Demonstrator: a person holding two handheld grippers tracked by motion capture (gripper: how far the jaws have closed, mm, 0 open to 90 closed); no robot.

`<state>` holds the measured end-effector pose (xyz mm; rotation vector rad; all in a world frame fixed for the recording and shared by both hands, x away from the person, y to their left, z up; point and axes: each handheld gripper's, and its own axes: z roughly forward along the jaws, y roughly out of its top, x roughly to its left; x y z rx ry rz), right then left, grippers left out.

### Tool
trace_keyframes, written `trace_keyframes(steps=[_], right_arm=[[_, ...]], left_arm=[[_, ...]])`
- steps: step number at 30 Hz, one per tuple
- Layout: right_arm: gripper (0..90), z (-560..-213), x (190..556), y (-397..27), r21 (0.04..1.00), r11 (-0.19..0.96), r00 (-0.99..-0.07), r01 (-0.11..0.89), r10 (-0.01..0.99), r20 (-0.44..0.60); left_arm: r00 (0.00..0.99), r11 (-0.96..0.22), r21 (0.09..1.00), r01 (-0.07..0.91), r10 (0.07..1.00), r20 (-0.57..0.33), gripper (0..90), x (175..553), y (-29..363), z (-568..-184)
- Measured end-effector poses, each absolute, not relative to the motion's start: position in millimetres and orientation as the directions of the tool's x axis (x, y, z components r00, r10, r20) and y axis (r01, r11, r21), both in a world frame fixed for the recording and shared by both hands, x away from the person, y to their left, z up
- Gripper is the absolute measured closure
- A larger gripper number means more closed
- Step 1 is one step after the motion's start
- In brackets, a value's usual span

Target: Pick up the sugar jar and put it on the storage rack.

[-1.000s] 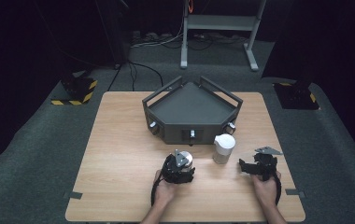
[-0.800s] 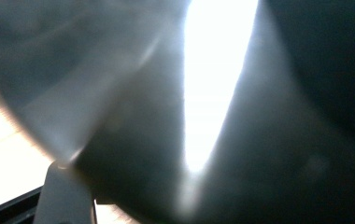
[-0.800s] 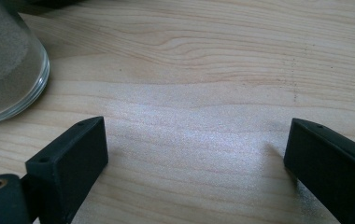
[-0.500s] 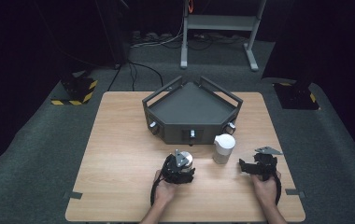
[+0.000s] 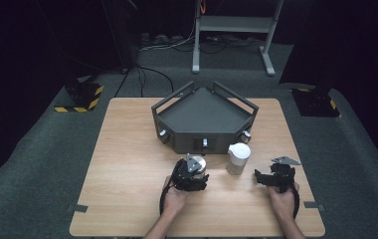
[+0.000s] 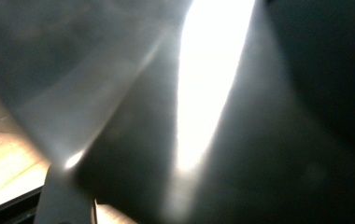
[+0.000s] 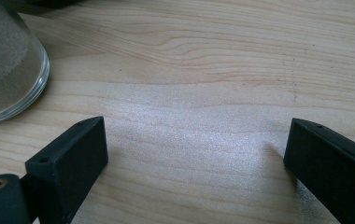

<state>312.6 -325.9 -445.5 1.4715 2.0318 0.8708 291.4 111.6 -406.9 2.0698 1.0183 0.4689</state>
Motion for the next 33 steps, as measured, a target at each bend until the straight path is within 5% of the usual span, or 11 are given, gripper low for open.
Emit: trace_keyframes(steps=[5,6,8,9,18,20,21,22,23,25,33], right_arm=[[5.8,-445,313,-326,0.732,0.219,-0.306,0.646,0.952,-0.015],[5.8,-445,313,-326,0.732,0.219,-0.306,0.646,0.952,-0.015],[5.7,-445,313,-326,0.732,0.219,-0.306,0.646,0.952,-0.015],[5.8,-445,313,-326,0.731,0.219,-0.306,0.646,0.952,-0.015],[5.8,-445,313,-326,0.732,0.219,-0.306,0.646,0.952,-0.015],[5.7,-446,313,-326,0.732,0.219,-0.306,0.646,0.952,-0.015],[5.7,-446,313,-326,0.732,0.219,-0.306,0.646,0.952,-0.015],[5.8,-445,313,-326,0.732,0.219,-0.306,0.646,0.952,-0.015],[5.8,-445,313,-326,0.732,0.219,-0.306,0.646,0.952,-0.015],[5.8,-445,313,-326,0.732,0.219,-0.306,0.646,0.952,-0.015],[5.7,-445,313,-326,0.732,0.219,-0.306,0.646,0.952,-0.015]], left_arm=[[0.615,-0.401,0.76,0.511,0.788,0.002,31.3,298,112,-396],[0.51,-0.19,0.83,0.524,0.85,-0.128,31.3,287,101,-416],[0.485,-0.122,0.865,0.488,0.861,-0.152,31.3,284,97,-425],[0.614,-0.392,0.757,0.522,0.789,-0.015,31.4,303,114,-387],[0.587,-0.326,0.792,0.517,0.808,-0.051,31.4,309,122,-377],[0.434,0.024,0.849,0.529,0.851,-0.295,31.4,295,105,-403],[0.431,0.03,0.847,0.531,0.851,-0.301,31.4,296,106,-402],[0.432,0.026,0.846,0.533,0.851,-0.299,31.4,297,107,-400],[0.606,-0.354,0.769,0.531,0.793,-0.053,31.4,319,129,-364],[0.538,-0.212,0.82,0.531,0.832,-0.133,31.4,312,123,-378],[0.544,-0.224,0.819,0.528,0.83,-0.123,31.4,320,126,-363]])
